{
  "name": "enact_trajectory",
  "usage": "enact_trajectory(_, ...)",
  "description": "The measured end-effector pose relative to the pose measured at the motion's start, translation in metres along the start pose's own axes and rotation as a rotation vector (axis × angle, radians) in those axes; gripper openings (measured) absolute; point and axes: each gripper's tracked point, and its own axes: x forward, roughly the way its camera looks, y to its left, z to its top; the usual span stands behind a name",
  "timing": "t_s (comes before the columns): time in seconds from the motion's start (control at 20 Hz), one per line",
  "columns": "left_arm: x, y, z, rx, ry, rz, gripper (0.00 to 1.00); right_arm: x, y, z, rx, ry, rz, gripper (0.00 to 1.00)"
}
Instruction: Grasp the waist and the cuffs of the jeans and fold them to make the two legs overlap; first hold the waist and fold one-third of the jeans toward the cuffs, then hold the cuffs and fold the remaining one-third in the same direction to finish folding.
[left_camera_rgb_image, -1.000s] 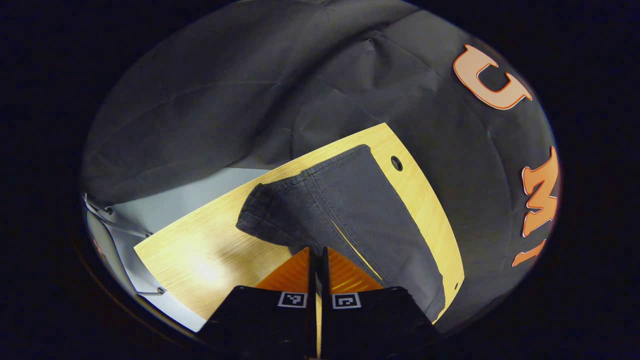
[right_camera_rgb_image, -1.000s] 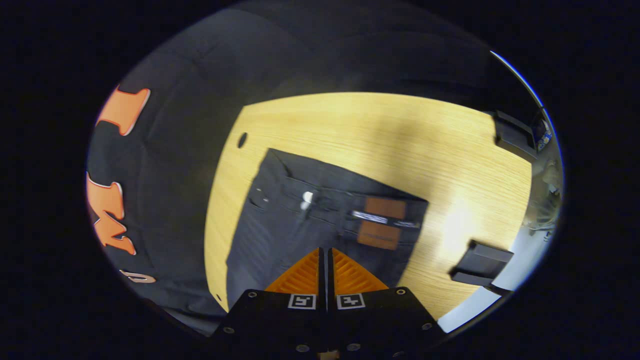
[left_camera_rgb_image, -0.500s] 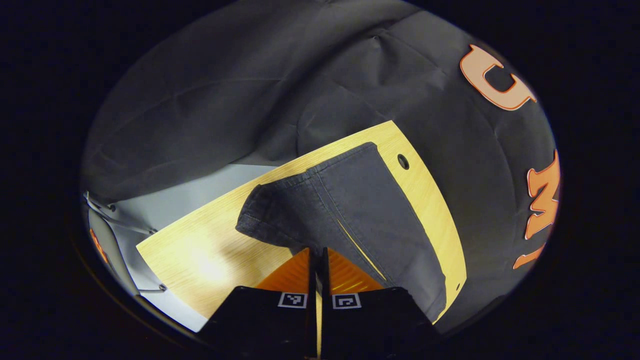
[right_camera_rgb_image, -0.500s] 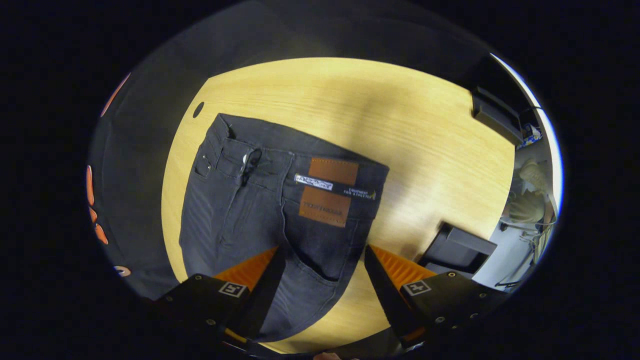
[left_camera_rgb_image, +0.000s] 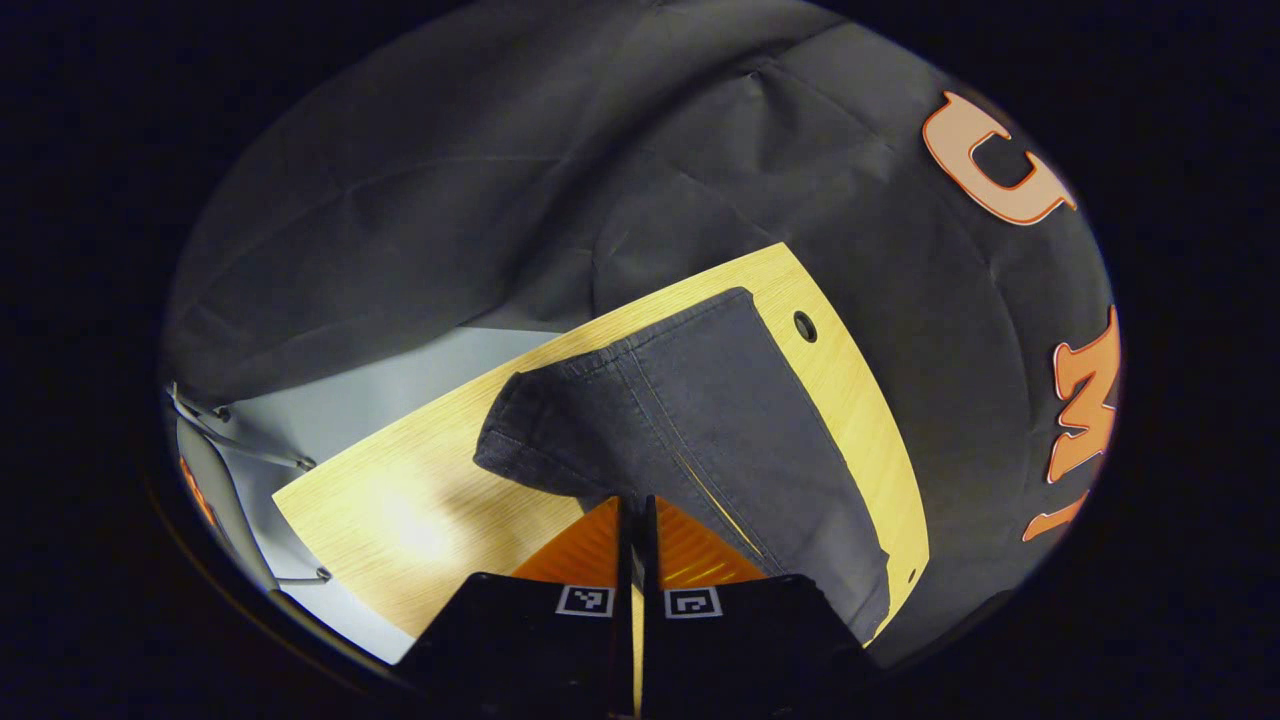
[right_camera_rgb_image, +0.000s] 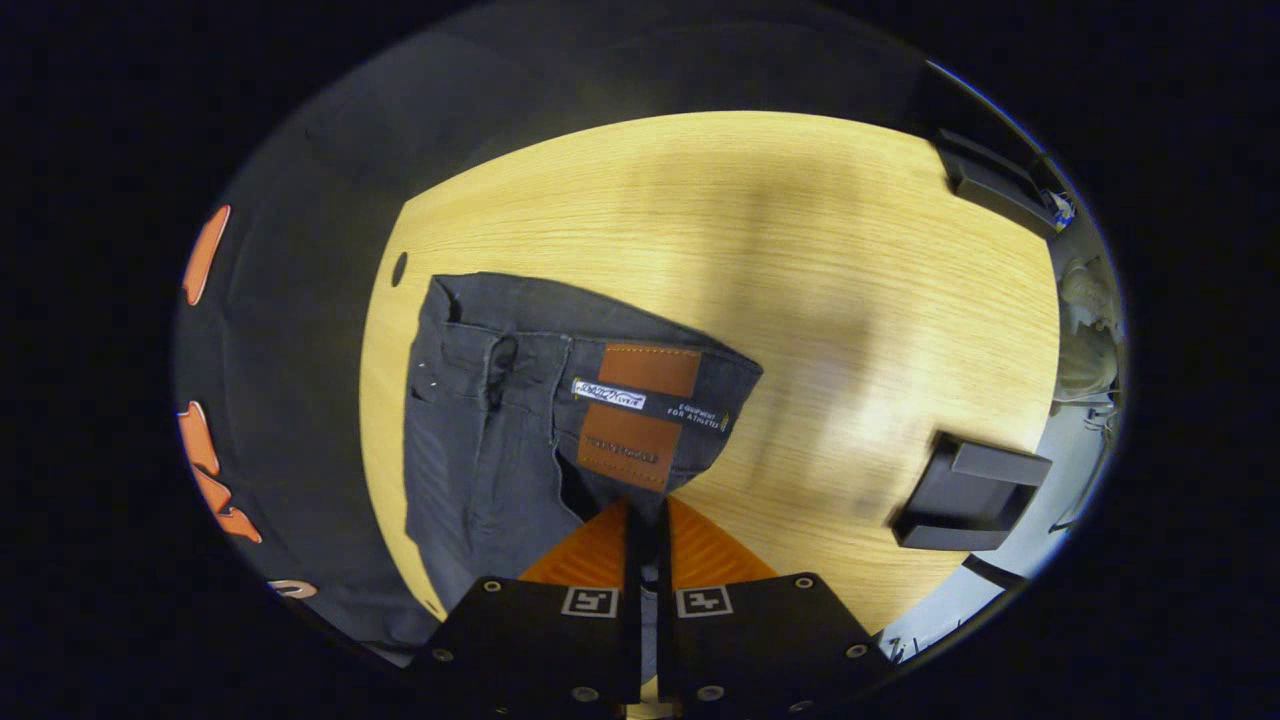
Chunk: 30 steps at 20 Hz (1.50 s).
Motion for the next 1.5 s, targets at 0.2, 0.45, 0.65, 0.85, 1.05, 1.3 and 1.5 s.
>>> enact_trajectory(0.2,-0.002,-0.004,0.005,0.009,-0.007,-0.018,0.04,-0.008,0.035,0.007,-0.003,-0.04,0.122,0.07)
enact_trajectory(0.45,-0.005,-0.024,0.02,0.042,-0.03,-0.049,0.04,-0.022,0.056,0.014,-0.066,-0.055,0.189,0.07)
enact_trajectory(0.65,0.004,-0.043,0.037,0.056,-0.042,-0.065,0.04,-0.028,0.079,0.022,-0.049,-0.053,0.232,0.06)
enact_trajectory(0.85,0.015,-0.061,0.055,0.082,-0.05,-0.076,0.04,-0.027,0.12,0.034,-0.054,-0.075,0.259,0.07)
enact_trajectory(1.05,0.033,-0.077,0.073,0.117,-0.051,-0.071,0.04,-0.011,0.142,0.045,-0.082,-0.079,0.23,0.07)
enact_trajectory(1.3,0.048,-0.094,0.095,0.131,-0.061,-0.058,0.04,0.011,0.172,0.056,-0.082,-0.074,0.214,0.06)
enact_trajectory(1.5,0.072,-0.107,0.113,0.152,-0.071,-0.051,0.04,0.035,0.194,0.065,-0.106,-0.062,0.189,0.07)
